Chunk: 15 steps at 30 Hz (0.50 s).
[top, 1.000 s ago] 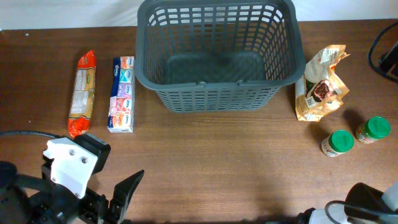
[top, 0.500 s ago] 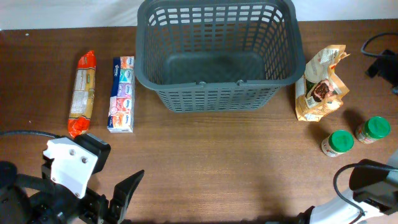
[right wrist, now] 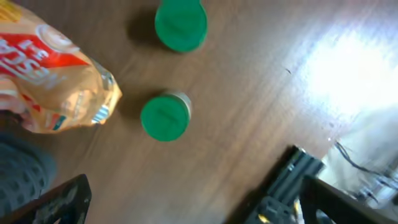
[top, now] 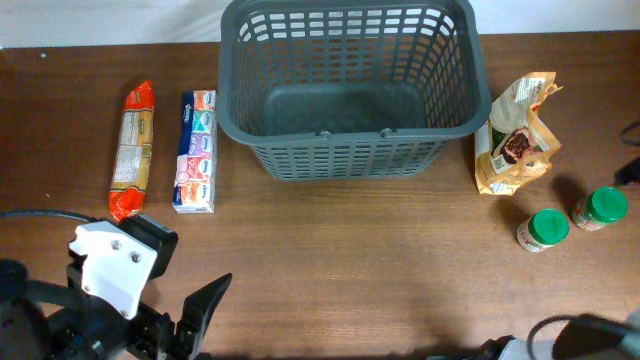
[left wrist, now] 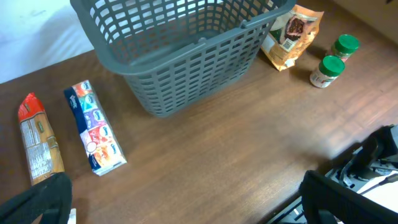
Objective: Pack container
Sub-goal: 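Lower the right gripper over the front green-lidded jar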
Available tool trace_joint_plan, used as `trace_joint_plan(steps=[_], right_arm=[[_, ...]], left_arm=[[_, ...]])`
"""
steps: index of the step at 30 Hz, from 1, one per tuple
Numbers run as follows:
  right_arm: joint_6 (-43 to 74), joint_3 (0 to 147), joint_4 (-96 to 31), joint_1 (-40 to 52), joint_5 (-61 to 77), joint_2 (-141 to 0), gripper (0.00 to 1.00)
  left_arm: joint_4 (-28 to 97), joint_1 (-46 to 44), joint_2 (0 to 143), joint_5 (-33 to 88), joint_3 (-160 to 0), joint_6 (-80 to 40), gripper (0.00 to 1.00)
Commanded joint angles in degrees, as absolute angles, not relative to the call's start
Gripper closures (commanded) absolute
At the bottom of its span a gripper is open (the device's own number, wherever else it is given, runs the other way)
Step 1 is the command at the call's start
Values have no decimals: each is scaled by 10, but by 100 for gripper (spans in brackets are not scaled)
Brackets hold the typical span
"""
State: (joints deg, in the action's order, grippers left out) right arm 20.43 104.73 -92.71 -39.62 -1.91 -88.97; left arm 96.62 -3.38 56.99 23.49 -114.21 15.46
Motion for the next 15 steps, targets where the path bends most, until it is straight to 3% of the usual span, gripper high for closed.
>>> trace_joint_plan(steps=[1,15], right_arm=[[211,994,-906,-397,-2,-869,2],[109,903,-808,-331,37,-883,1]], left_arm=[[967,-36,572,229,-1144,157,1],[967,-36,572,229,-1144,157,1]])
